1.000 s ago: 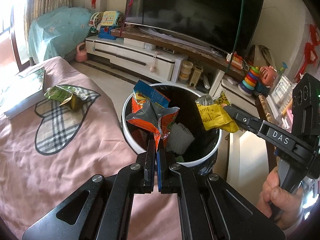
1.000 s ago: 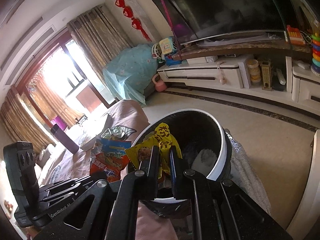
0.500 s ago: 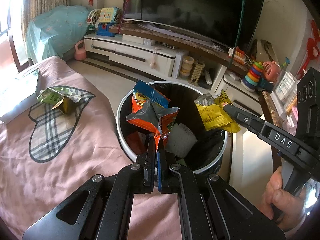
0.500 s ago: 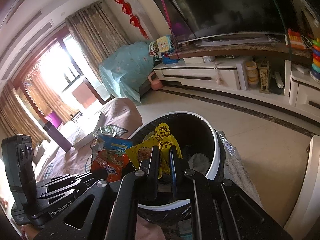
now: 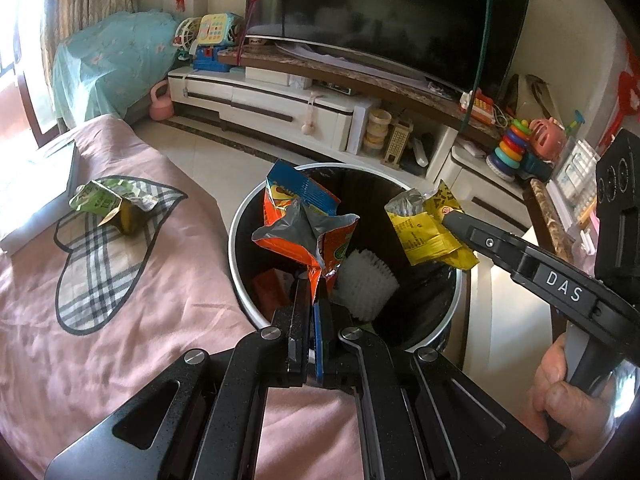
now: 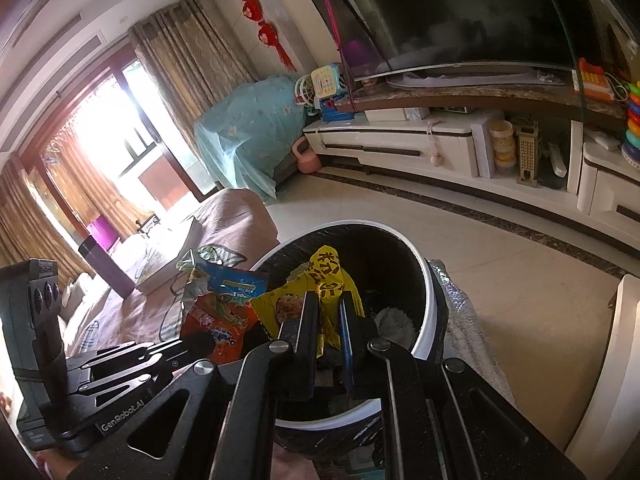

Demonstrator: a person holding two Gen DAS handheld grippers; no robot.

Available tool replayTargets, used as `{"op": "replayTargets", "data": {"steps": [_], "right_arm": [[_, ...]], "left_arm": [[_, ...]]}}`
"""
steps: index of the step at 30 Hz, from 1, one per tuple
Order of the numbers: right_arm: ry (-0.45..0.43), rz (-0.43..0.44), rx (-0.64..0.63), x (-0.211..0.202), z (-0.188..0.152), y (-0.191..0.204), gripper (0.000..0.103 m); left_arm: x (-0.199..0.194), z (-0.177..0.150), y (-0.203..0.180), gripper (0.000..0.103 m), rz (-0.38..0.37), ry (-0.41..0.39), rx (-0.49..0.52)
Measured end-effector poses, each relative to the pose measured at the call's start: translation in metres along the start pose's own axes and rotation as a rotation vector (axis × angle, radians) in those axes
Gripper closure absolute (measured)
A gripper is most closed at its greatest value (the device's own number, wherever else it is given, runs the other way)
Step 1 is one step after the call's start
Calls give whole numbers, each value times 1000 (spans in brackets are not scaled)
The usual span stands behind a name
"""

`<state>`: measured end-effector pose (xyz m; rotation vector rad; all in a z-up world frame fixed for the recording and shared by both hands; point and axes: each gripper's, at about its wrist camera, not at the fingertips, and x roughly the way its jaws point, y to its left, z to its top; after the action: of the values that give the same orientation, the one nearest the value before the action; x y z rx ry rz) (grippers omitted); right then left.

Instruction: Collect trash

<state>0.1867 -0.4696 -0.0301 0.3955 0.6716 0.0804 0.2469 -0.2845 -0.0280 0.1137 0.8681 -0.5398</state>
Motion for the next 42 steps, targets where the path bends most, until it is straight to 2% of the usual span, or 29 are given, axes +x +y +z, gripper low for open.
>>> {"op": "replayTargets", "data": {"steps": [32, 33, 35, 37, 39, 41, 42], "right_arm": [[49, -18, -18, 16, 4, -3, 91], [48, -19, -19, 16, 4, -3, 89], [45, -20, -13, 17, 5, -5, 83], [47, -18, -2, 17, 6, -8, 78], [45, -13, 4, 15, 5, -8, 75], [40, -7, 4, 10, 2, -7, 61], [34, -4, 6, 6, 0, -5, 57]], "left_arm": [[12, 5, 0, 102, 4, 19, 18], [11, 5, 0, 100, 5, 16, 20], [10, 6, -1, 90, -4, 18, 16], [5, 4, 3, 53, 7, 6, 2], [-4, 0, 5, 50, 11, -22, -6], [-8, -3, 8, 50, 3, -22, -13], [-12, -6, 10, 50, -2, -28, -18]]}}
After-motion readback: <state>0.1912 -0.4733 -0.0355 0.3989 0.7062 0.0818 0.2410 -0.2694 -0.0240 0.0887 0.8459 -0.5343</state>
